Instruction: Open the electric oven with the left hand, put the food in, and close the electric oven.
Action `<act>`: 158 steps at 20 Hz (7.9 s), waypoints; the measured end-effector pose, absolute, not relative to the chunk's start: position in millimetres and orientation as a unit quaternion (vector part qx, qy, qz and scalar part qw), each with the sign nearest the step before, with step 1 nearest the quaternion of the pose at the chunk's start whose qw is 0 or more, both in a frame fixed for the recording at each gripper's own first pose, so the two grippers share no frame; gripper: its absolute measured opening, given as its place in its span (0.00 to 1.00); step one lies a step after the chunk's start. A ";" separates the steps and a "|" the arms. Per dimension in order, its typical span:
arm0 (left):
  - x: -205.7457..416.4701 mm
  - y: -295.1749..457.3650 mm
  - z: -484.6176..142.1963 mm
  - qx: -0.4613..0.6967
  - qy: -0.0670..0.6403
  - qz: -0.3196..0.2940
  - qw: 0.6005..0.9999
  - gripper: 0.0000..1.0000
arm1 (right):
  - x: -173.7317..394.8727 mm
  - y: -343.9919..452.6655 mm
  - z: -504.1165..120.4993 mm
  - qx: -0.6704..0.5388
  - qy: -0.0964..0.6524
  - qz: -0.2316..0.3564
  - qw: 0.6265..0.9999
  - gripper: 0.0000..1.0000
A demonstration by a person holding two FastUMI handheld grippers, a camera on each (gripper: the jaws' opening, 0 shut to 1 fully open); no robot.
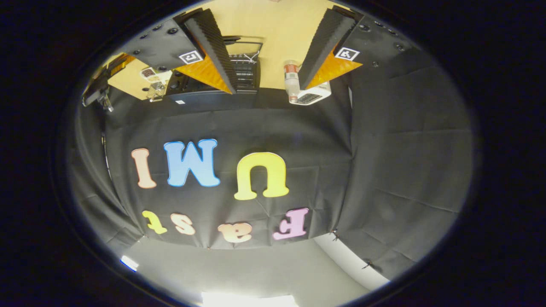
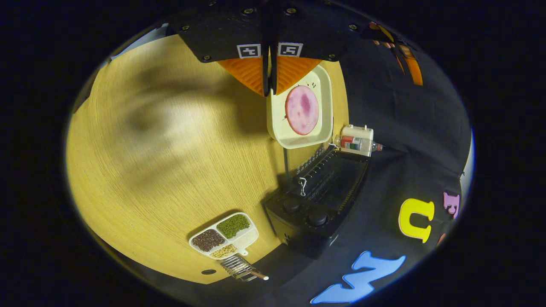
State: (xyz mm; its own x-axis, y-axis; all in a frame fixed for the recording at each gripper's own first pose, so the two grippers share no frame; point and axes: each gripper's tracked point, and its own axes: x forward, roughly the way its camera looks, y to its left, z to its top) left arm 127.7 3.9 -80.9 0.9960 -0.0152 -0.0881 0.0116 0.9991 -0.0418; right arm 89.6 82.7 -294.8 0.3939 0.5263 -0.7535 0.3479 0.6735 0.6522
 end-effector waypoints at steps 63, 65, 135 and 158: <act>219.0 84.5 -122.7 0.000 0.065 -0.018 0.998 0.97 | 269.1 221.0 -261.9 0.535 0.317 -0.047 0.782 0.97; 215.1 69.0 -128.0 -0.012 0.073 -0.031 0.997 1.00 | 255.7 208.7 -254.2 0.515 0.314 -0.038 0.797 0.97; 263.1 -155.8 -293.3 0.008 0.225 -0.177 0.958 1.00 | 82.0 -35.6 -133.5 -0.023 0.123 -0.127 0.984 0.98; 134.3 -105.4 -52.3 -0.042 0.029 -0.114 0.992 1.00 | 58.3 -47.8 -64.7 0.017 0.049 -0.037 0.998 0.98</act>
State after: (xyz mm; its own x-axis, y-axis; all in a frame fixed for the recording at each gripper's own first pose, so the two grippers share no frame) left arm 134.3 -105.4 -52.3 0.9724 -0.2286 -0.0470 0.2238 0.9705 -0.0900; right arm 58.3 -47.8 -64.7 0.9925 -0.0718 -0.0987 0.0751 0.9967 0.0294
